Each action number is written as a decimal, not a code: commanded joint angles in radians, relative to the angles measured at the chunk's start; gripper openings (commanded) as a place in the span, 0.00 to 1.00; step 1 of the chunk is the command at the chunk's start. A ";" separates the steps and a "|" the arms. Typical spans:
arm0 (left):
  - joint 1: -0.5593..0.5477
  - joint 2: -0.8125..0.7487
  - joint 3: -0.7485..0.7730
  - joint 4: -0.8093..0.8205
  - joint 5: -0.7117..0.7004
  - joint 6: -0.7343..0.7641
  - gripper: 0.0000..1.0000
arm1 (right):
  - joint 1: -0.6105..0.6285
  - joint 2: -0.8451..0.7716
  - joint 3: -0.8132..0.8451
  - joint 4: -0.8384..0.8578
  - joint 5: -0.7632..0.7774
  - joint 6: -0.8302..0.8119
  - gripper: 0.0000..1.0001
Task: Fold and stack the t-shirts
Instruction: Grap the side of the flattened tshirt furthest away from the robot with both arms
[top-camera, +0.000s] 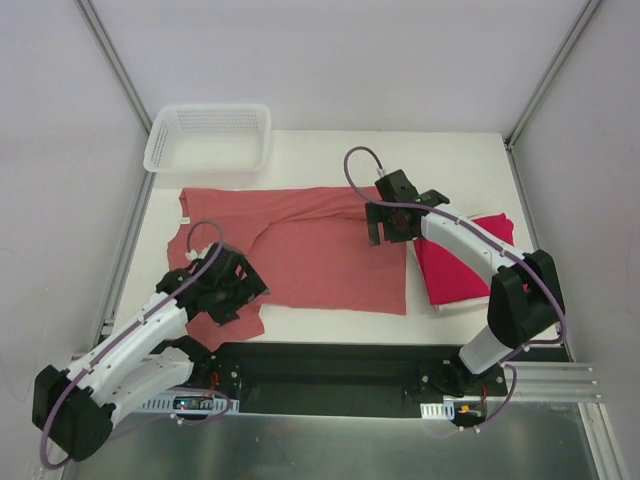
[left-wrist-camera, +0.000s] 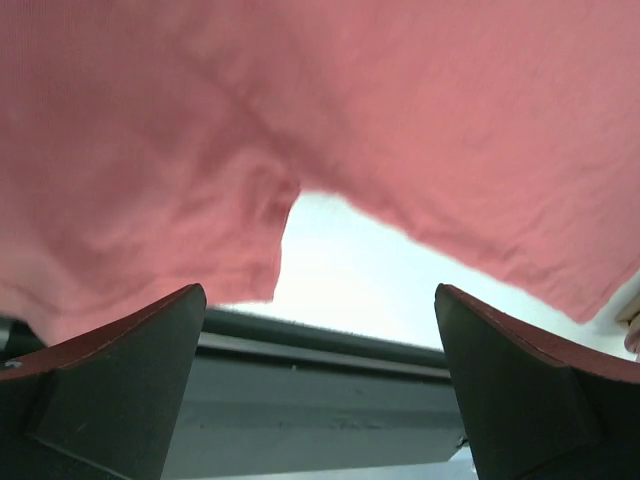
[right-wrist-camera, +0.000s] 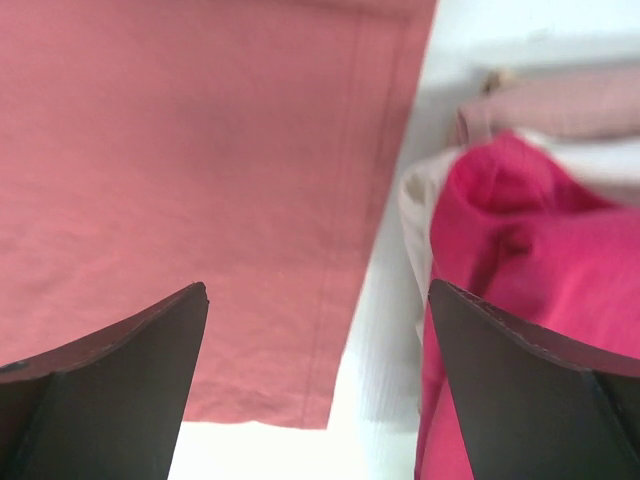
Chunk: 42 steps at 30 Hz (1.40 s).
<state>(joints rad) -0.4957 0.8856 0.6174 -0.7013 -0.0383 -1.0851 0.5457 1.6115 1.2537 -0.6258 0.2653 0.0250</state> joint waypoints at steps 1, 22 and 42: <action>-0.176 -0.117 -0.028 -0.187 -0.075 -0.294 0.99 | 0.003 -0.068 -0.066 0.006 0.028 0.056 0.97; -0.256 -0.086 -0.237 -0.325 -0.420 -0.739 0.77 | 0.005 -0.025 -0.073 0.021 -0.038 0.050 0.97; -0.248 -0.025 -0.045 -0.385 -0.489 -0.635 0.00 | 0.092 -0.220 -0.280 -0.040 -0.037 0.142 0.97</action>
<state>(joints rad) -0.7509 0.8742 0.5369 -1.0172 -0.4831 -1.7367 0.6037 1.4811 1.0199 -0.6174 0.2192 0.1188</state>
